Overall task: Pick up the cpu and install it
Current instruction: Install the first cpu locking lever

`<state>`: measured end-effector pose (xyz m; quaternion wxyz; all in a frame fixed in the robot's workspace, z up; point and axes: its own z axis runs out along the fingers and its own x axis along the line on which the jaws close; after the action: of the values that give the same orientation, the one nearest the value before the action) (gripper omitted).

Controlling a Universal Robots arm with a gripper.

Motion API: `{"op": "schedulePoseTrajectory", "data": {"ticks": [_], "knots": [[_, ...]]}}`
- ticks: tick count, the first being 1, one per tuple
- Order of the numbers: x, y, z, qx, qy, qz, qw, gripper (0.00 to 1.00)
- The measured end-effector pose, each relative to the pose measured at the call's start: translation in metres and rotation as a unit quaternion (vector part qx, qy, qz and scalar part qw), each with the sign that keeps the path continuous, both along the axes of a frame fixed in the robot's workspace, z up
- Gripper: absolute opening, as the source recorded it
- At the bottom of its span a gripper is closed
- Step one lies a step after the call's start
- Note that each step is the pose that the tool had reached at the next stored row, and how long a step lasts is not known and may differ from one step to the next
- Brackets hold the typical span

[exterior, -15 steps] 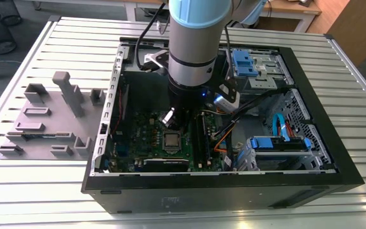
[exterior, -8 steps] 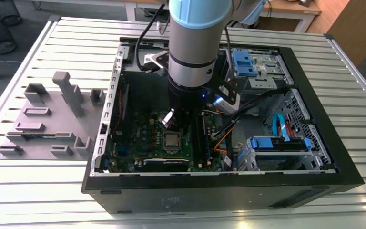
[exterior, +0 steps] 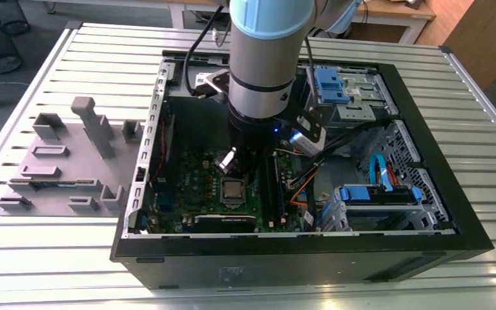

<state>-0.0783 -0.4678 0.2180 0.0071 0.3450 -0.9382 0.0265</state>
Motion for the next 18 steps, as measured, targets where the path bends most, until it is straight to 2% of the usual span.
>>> {"op": "schedulePoseTrajectory", "data": {"ticks": [8,12,15,18], "knots": [[0.0000,-0.0004,-0.0061,-0.0011,0.0000,-0.008,0.99996,0.11],[0.0000,-0.0005,-0.0089,-0.0011,0.0000,-0.022,0.99976,0.11],[0.0000,-0.0005,-0.0111,-0.0011,0.0000,-0.039,0.99924,0.11],[0.0000,-0.0006,-0.0126,-0.0011,0.0000,-0.057,0.99838,0.11]]}}
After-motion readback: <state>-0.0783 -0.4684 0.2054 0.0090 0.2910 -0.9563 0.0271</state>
